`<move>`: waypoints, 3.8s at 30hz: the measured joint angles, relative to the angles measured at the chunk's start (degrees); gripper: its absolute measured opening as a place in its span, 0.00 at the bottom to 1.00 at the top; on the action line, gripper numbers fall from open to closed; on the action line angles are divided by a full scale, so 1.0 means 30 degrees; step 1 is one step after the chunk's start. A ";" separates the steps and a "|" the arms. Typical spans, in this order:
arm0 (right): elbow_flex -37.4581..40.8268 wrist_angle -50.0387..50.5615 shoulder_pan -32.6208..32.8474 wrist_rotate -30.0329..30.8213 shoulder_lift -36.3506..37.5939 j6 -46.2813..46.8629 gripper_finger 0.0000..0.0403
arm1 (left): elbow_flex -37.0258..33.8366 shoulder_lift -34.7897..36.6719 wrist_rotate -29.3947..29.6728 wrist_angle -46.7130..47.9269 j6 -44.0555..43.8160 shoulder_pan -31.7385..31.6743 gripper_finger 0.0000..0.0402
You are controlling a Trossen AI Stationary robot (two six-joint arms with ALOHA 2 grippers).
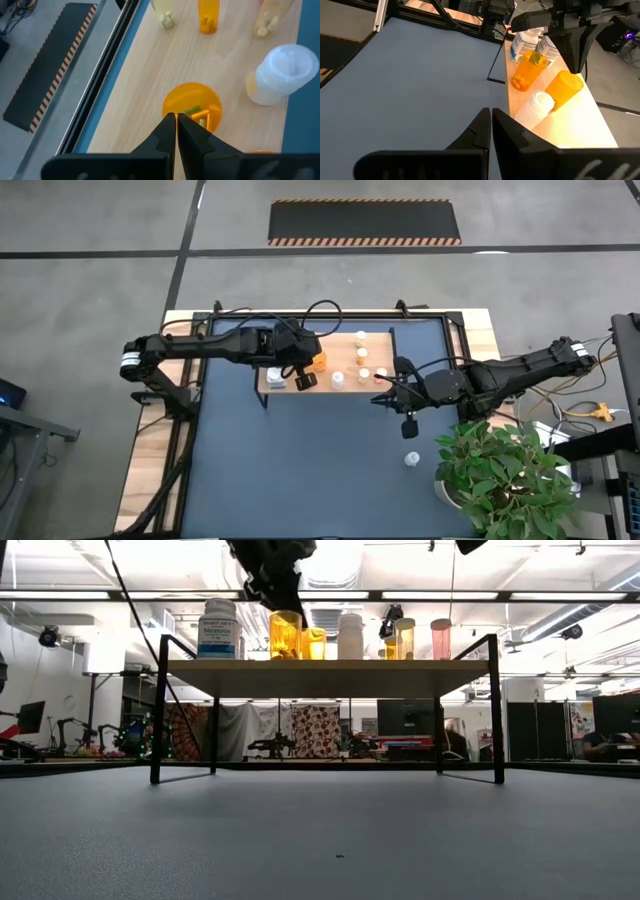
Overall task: Pick and place medicine bottles onto shelf by color
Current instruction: Put the large orange bottle on the shelf
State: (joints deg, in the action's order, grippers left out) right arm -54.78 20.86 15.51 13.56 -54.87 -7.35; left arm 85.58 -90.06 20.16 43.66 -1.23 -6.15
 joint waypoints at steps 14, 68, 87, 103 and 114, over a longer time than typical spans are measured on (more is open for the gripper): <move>0.0015 0.0094 0.0000 -0.0002 0.0000 0.0084 0.02 | -0.0277 -0.0109 0.0558 -0.0021 -0.0036 -0.0051 0.00; 0.0022 0.0923 0.0000 -0.0007 -0.0007 0.1094 0.02 | -0.0525 -0.0829 0.0444 -0.3773 0.0532 -0.0080 0.00; 0.0022 0.0969 0.0000 -0.0007 -0.0007 0.1311 0.02 | -0.0365 -0.0623 0.0597 -0.1379 -0.0504 -0.0073 0.00; 0.0015 -0.1102 -0.0007 -0.0007 -0.0982 0.1596 0.02 | -0.1059 0.1707 0.0852 -0.3015 -0.0333 0.2160 0.00; -0.5672 0.0531 -0.0874 0.1636 -0.5996 0.2269 0.02 | -0.5180 0.4532 0.3421 -0.8347 0.2526 0.7188 0.00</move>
State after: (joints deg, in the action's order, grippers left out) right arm -71.80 22.46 12.89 18.47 -72.86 -0.55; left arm 70.04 -76.47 30.43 18.62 6.34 15.41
